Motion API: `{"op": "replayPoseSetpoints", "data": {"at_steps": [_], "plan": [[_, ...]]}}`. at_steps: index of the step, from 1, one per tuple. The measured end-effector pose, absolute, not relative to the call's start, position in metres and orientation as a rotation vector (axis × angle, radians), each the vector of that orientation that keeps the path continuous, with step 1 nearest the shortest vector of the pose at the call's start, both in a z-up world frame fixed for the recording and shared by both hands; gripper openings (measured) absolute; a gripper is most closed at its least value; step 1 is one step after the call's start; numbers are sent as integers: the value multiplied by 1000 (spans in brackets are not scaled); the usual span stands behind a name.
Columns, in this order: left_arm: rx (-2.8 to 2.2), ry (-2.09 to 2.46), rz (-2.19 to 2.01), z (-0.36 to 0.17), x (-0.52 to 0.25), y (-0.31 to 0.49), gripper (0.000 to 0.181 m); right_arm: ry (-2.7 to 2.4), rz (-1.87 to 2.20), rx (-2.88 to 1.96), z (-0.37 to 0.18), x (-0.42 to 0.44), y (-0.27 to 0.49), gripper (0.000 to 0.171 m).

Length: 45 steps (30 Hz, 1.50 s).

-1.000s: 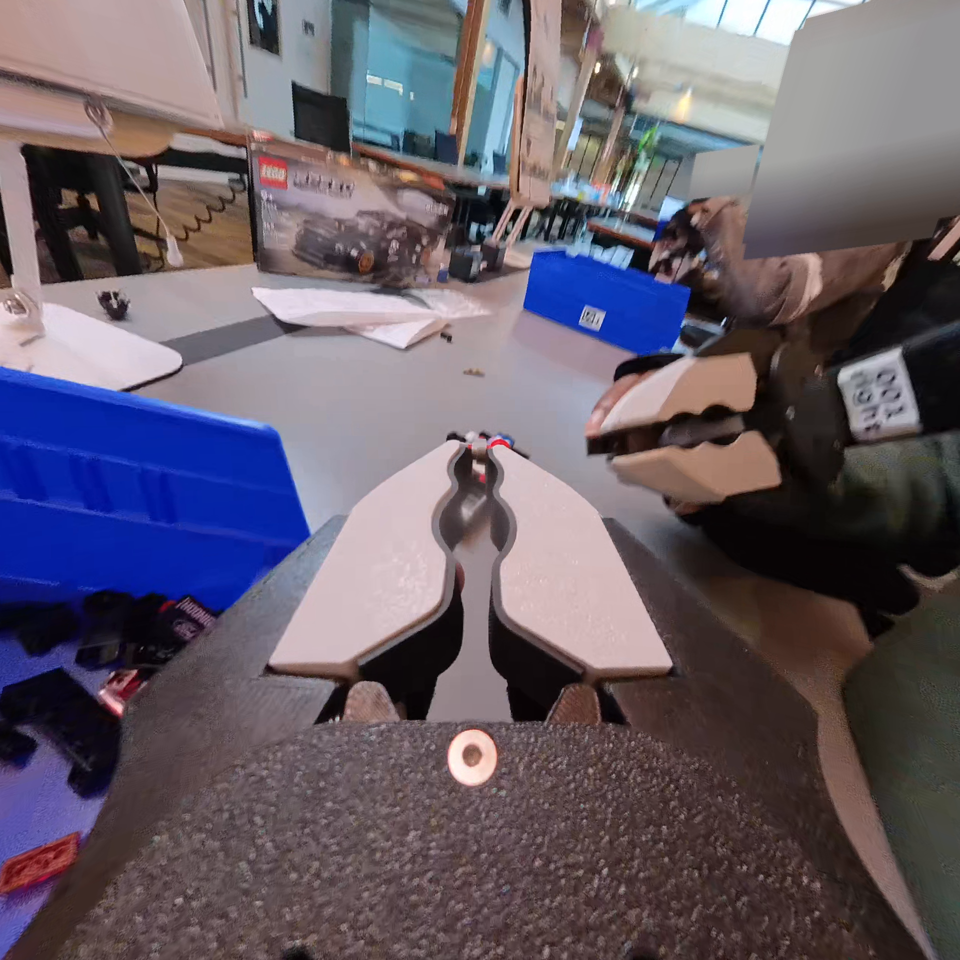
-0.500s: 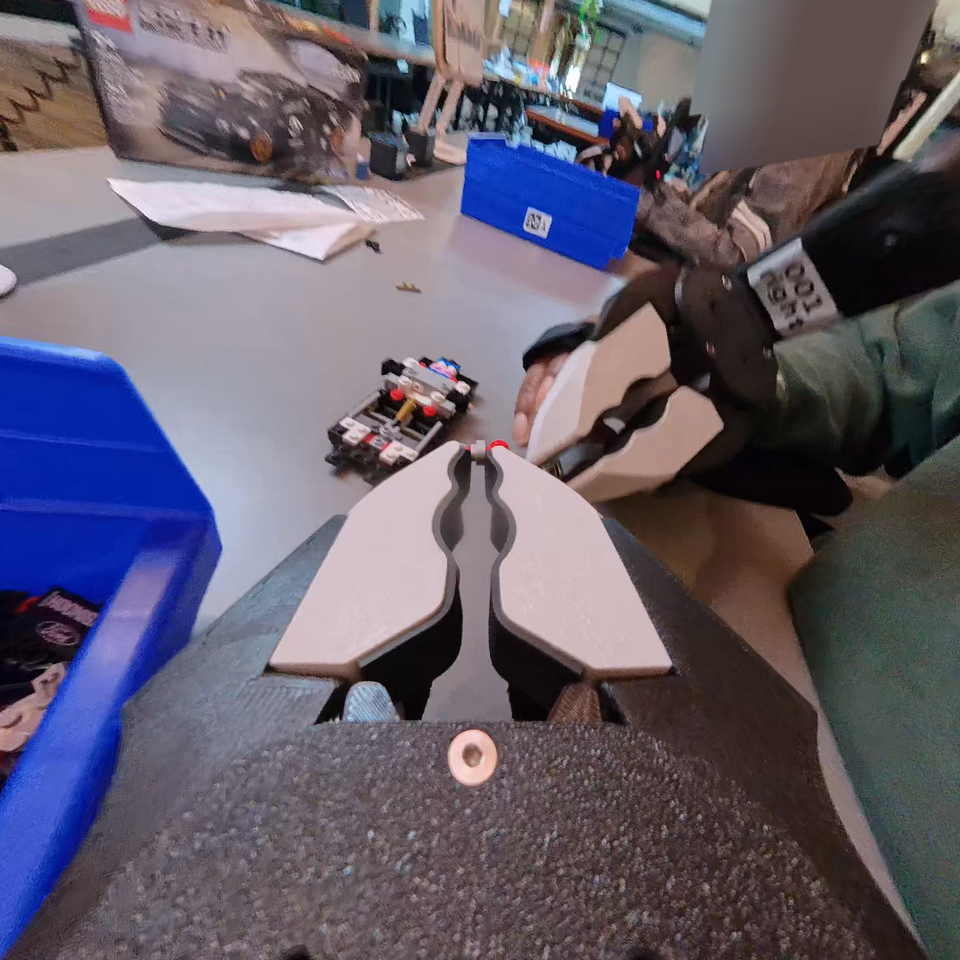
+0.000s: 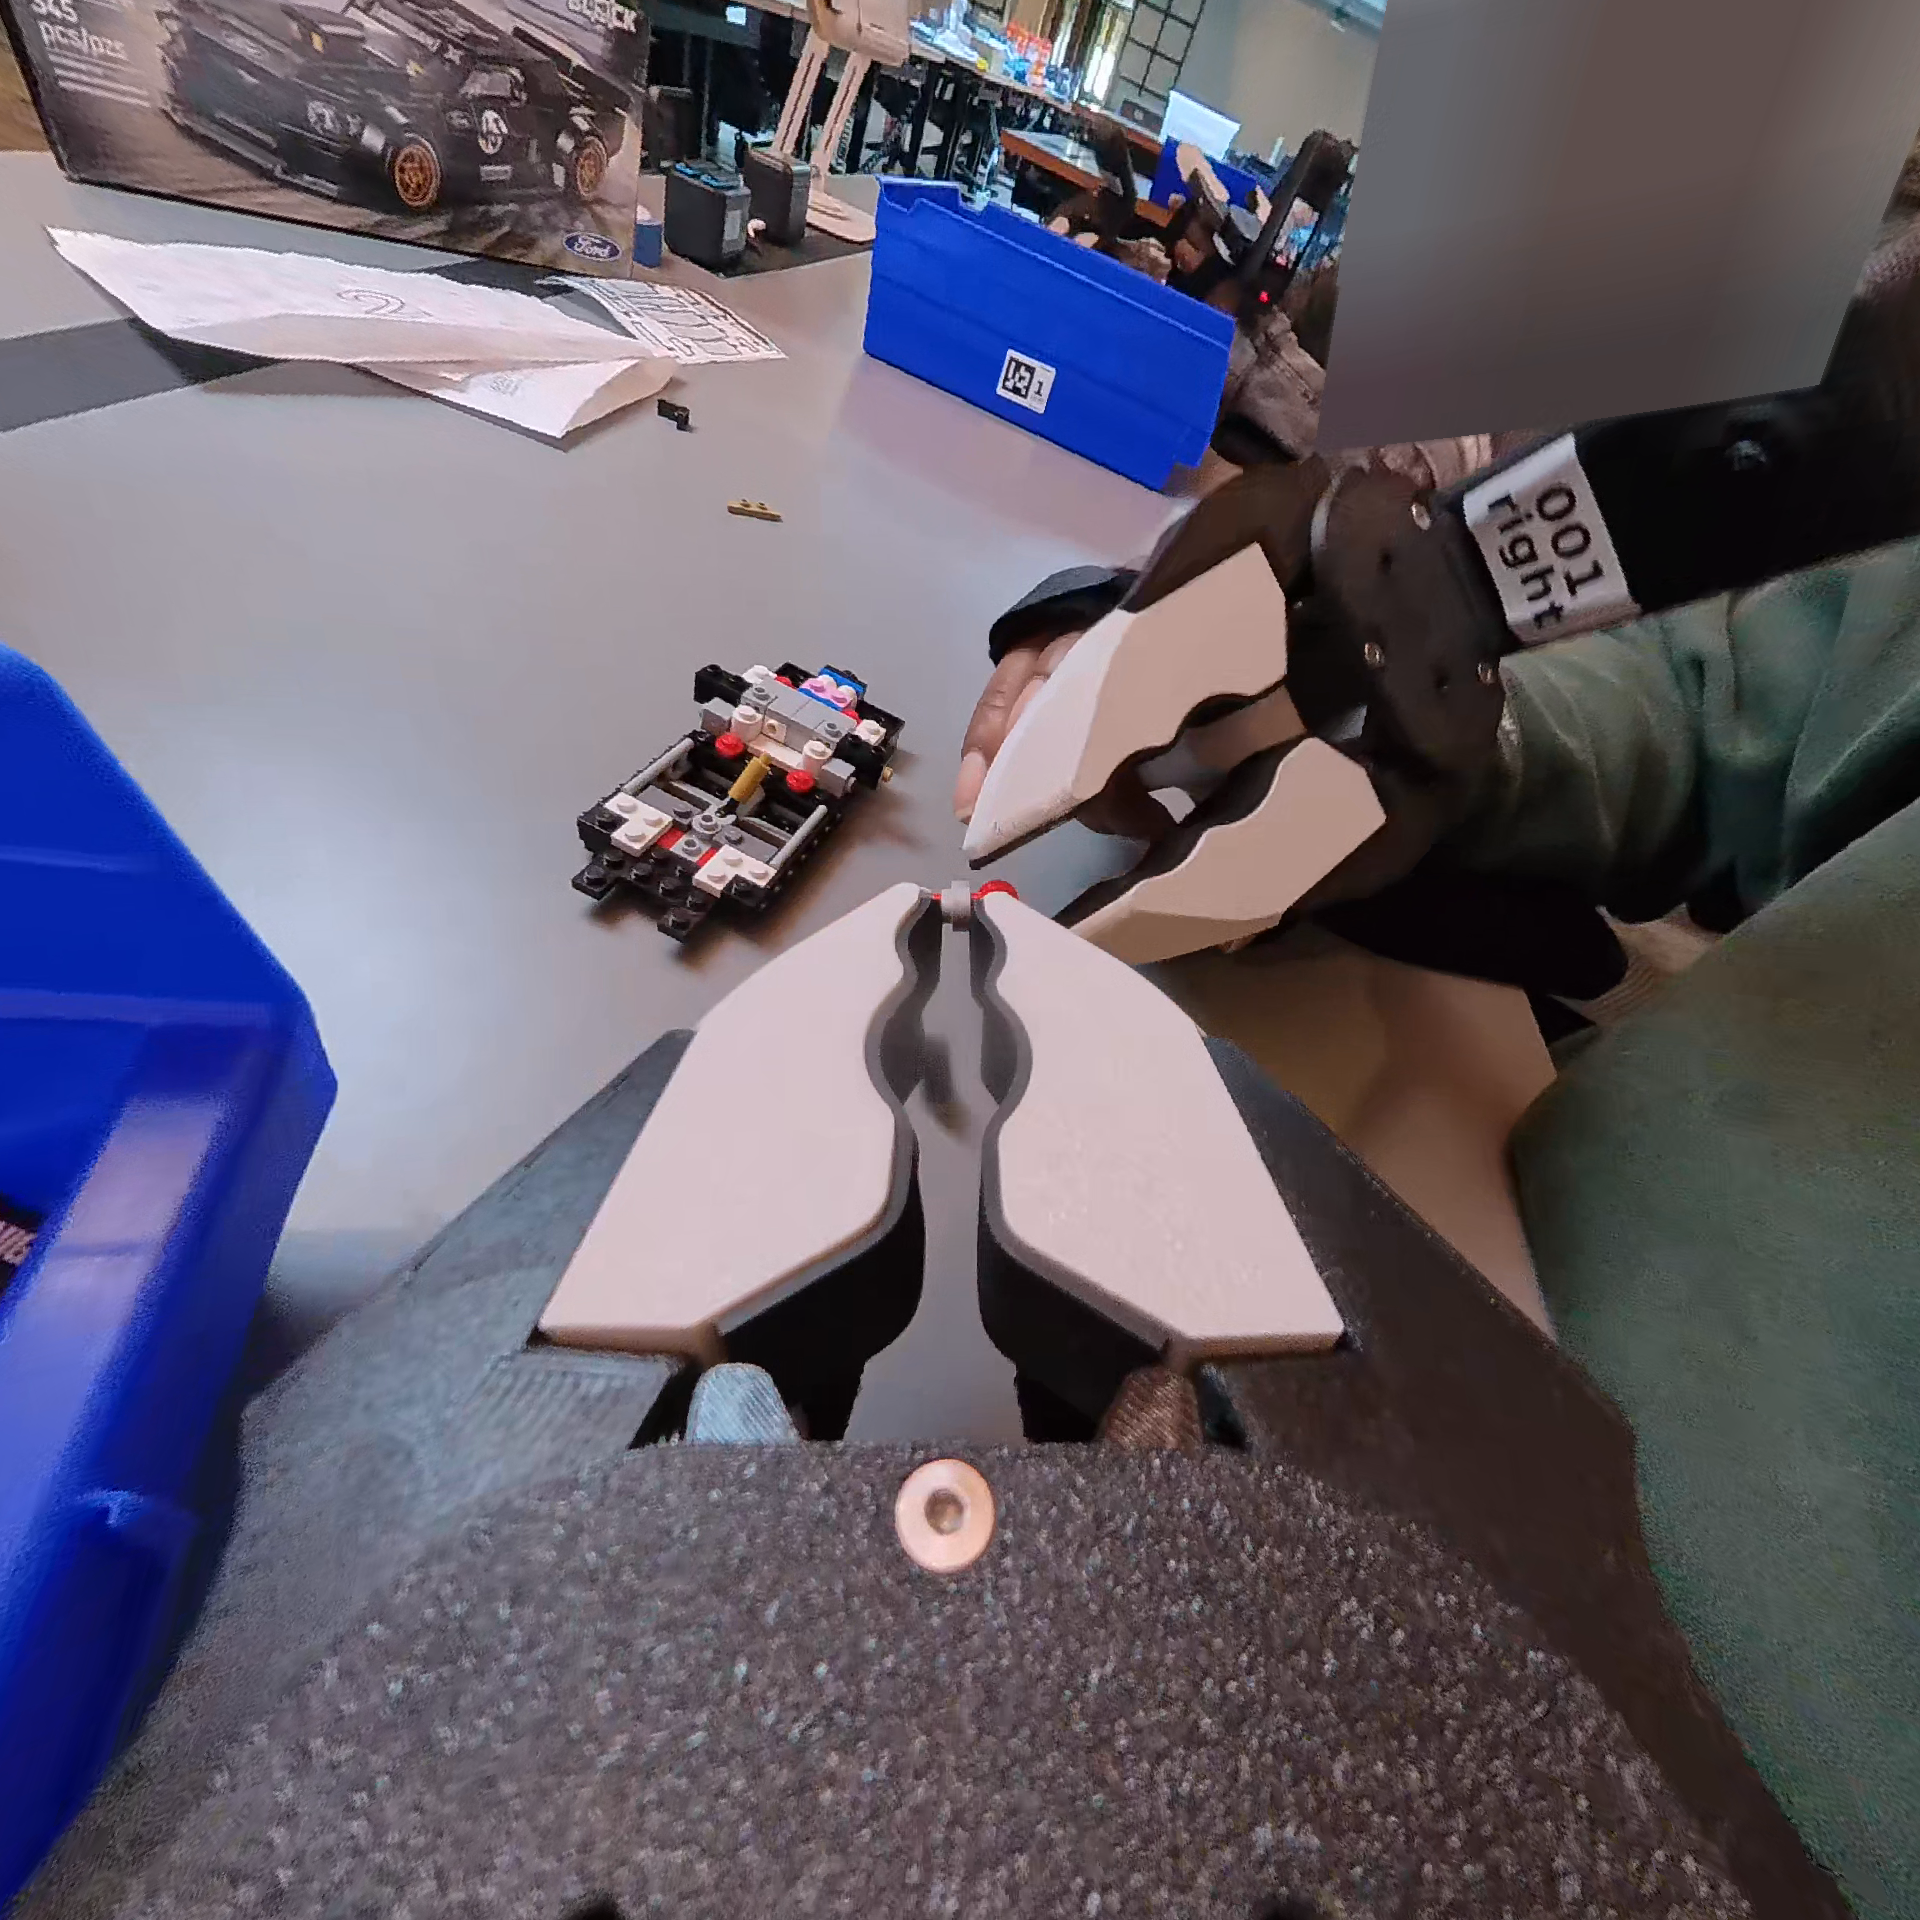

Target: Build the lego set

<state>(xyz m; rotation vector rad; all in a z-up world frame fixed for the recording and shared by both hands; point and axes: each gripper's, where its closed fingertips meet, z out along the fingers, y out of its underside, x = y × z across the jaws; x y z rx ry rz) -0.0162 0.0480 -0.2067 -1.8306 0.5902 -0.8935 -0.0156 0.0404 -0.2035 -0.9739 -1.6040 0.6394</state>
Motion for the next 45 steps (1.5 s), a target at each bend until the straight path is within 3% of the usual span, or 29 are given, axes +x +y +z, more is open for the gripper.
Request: {"op": "replayPoseSetpoints", "data": {"at_steps": [11, 14, 17, 21, 22, 23, 24, 31, 45], "plan": [[-1896, 398, -1071, -202, -14, 50, 5, -1601, 422, -906, -192, -14, 40, 4], [-1961, 270, -771, -213, -57, 74, 5, -1640, 549, -834, -185, -14, 9, 0], [-1866, 297, -613, -177, -83, 75, 5, -1604, 534, -806, -181, -17, 4, 0], [-1844, 301, -727, -165, -70, 66, 5, -1452, 442, -868, -168, -19, 42, 0], [-1853, 301, -761, -168, -66, 64, 5, -1436, 433, -888, -168, -21, 47, 3], [-1860, 305, -804, -171, -60, 62, 5, -1439, 430, -896, -169, -23, 48, 18], [-1868, 312, -838, -173, -54, 61, 5, -1439, 419, -905, -170, -24, 49, 19], [-1906, 404, -931, -184, -19, 50, 5, -1494, 322, -888, -184, -29, 51, 9], [-1868, 406, -970, -180, -17, 47, 5, -1517, 333, -880, -187, -27, 48, 8]]}}
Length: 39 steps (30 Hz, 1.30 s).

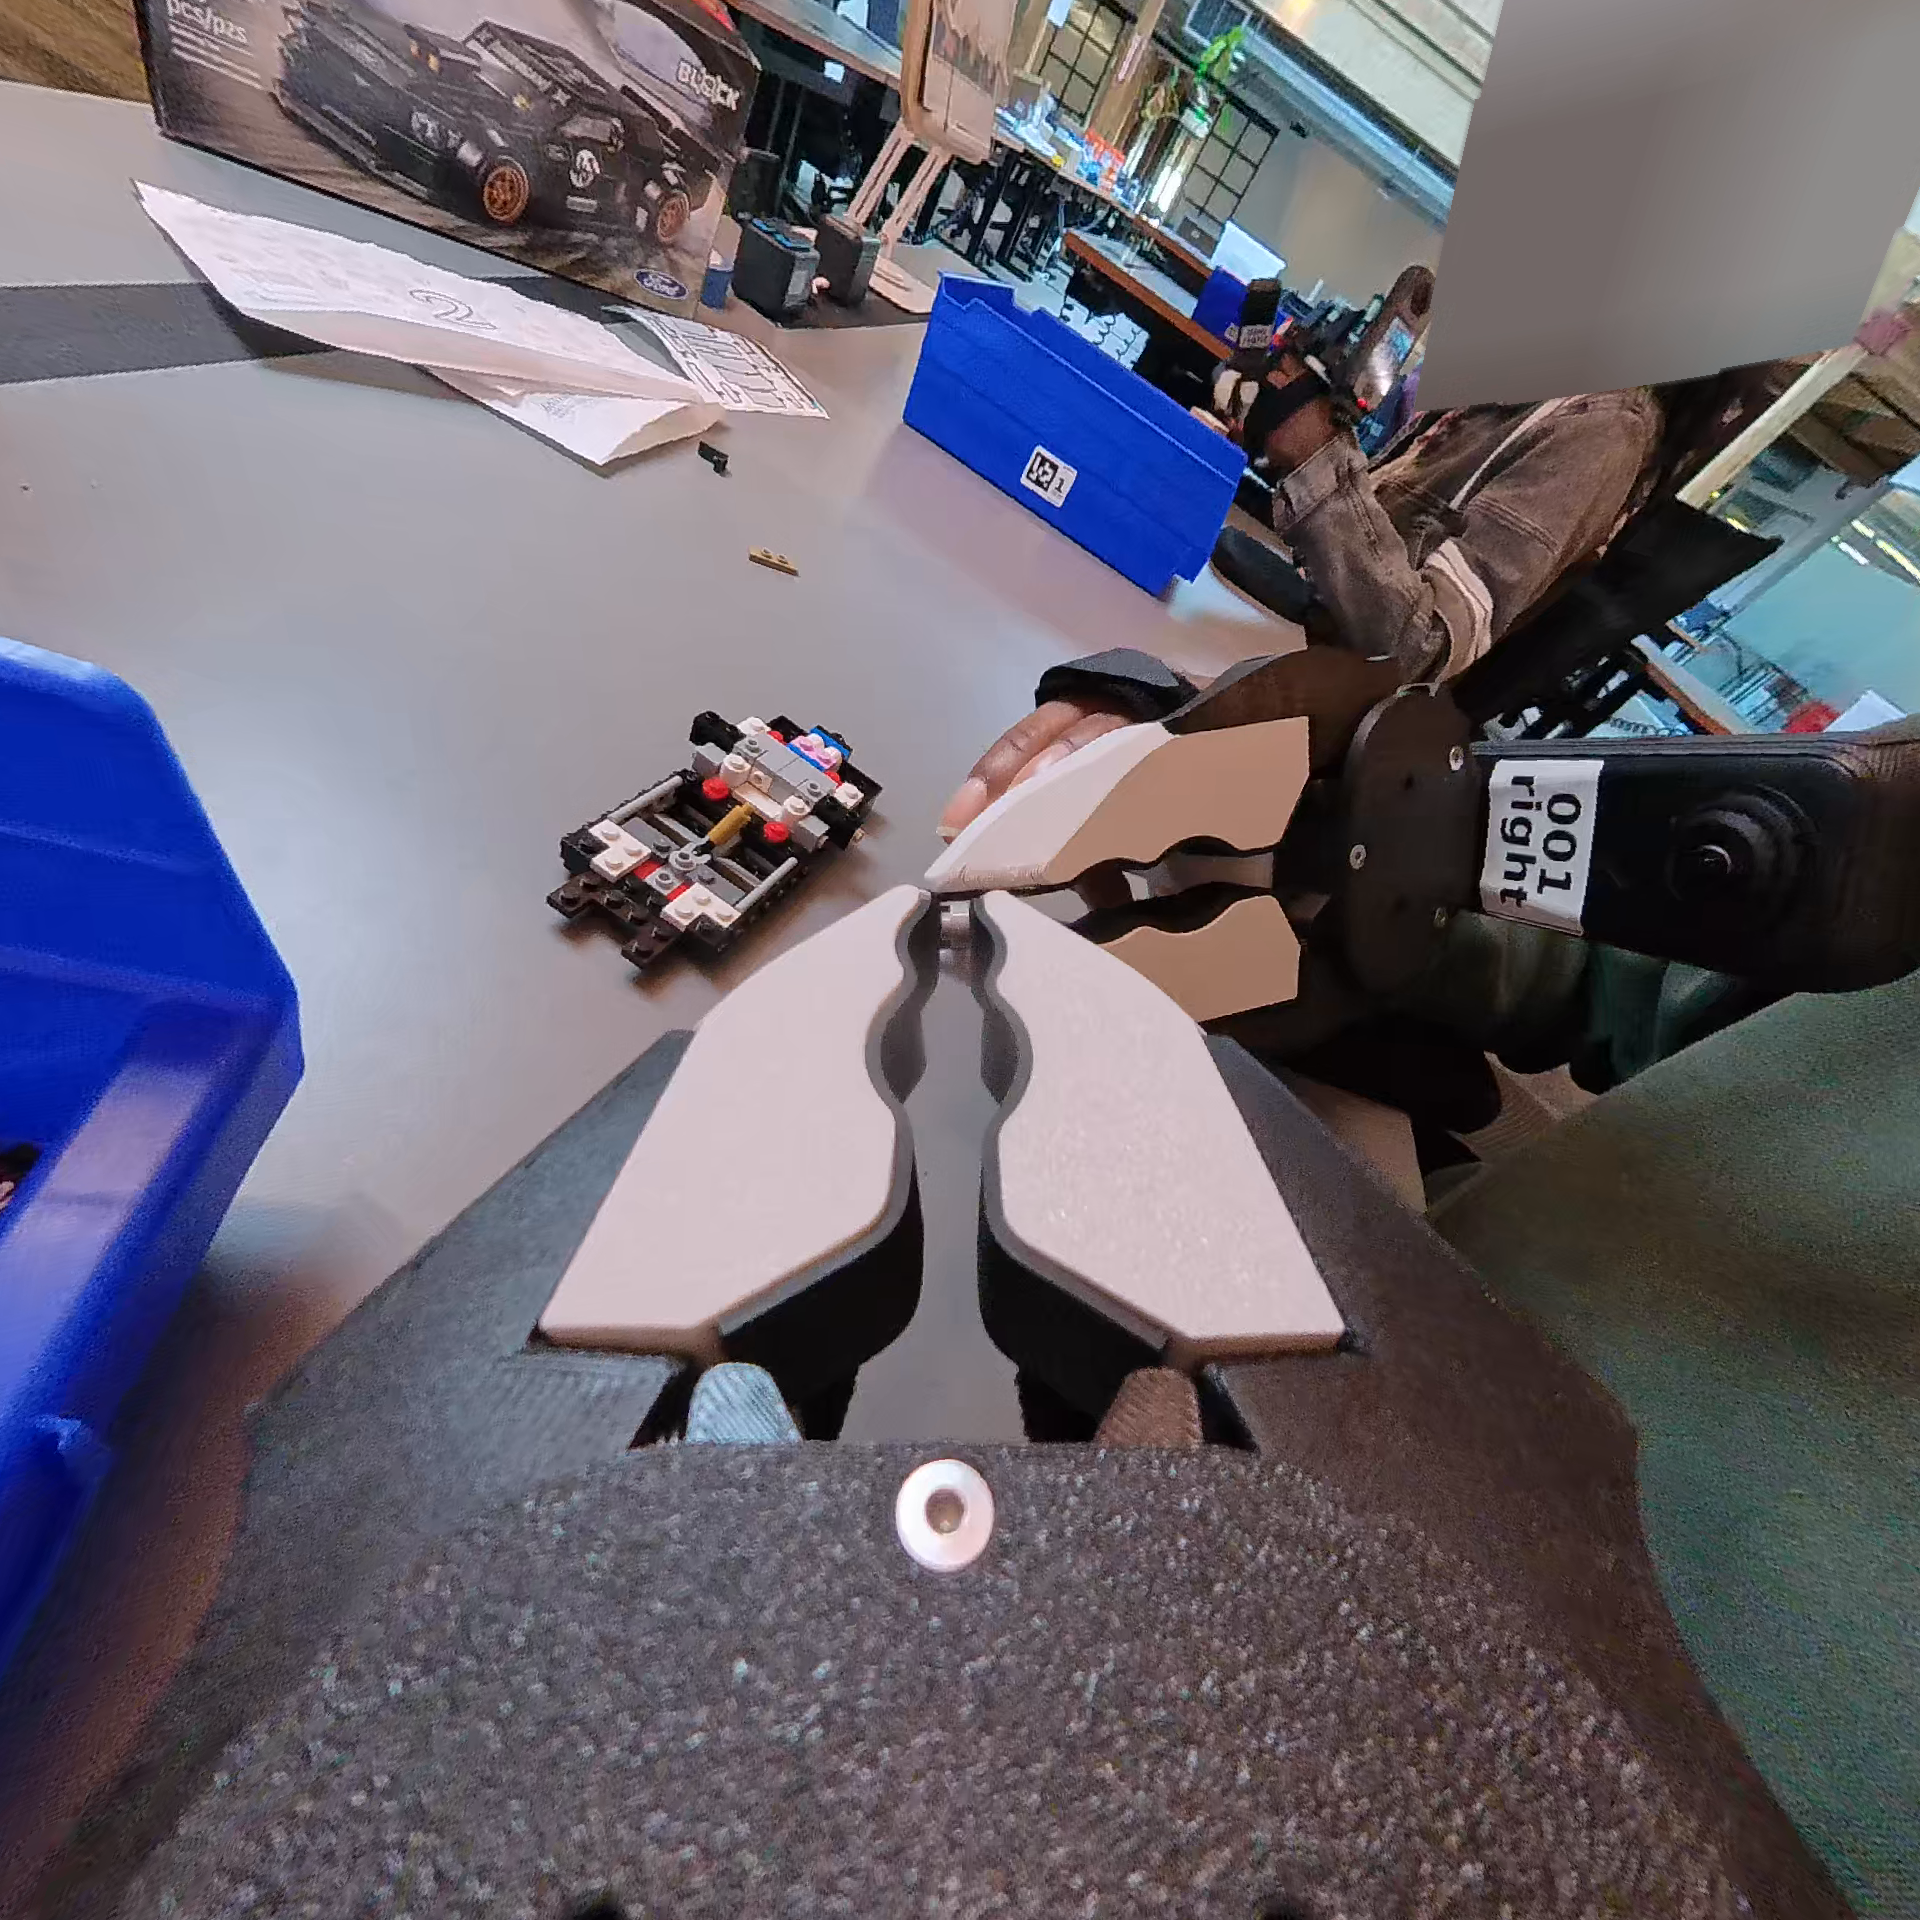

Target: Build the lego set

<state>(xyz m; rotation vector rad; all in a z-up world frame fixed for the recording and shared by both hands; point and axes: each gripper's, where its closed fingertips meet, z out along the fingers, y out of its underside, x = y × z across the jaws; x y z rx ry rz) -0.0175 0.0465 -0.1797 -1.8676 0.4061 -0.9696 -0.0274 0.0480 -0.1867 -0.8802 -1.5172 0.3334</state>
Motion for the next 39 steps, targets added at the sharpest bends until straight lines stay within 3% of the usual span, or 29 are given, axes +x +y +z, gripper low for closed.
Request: {"op": "replayPoseSetpoints", "data": {"at_steps": [21, 36, 39], "plan": [[-1896, 441, -863, -188, -19, 50, 9, -1514, 321, -843, -185, -24, 47, 7], [-1950, 375, -1028, -196, -11, 48, 5, -1591, 130, -686, -192, -16, 45, 6], [-2027, 250, -711, -216, -57, 70, 5, -1574, 269, -565, -171, -19, 2, 6]]}}
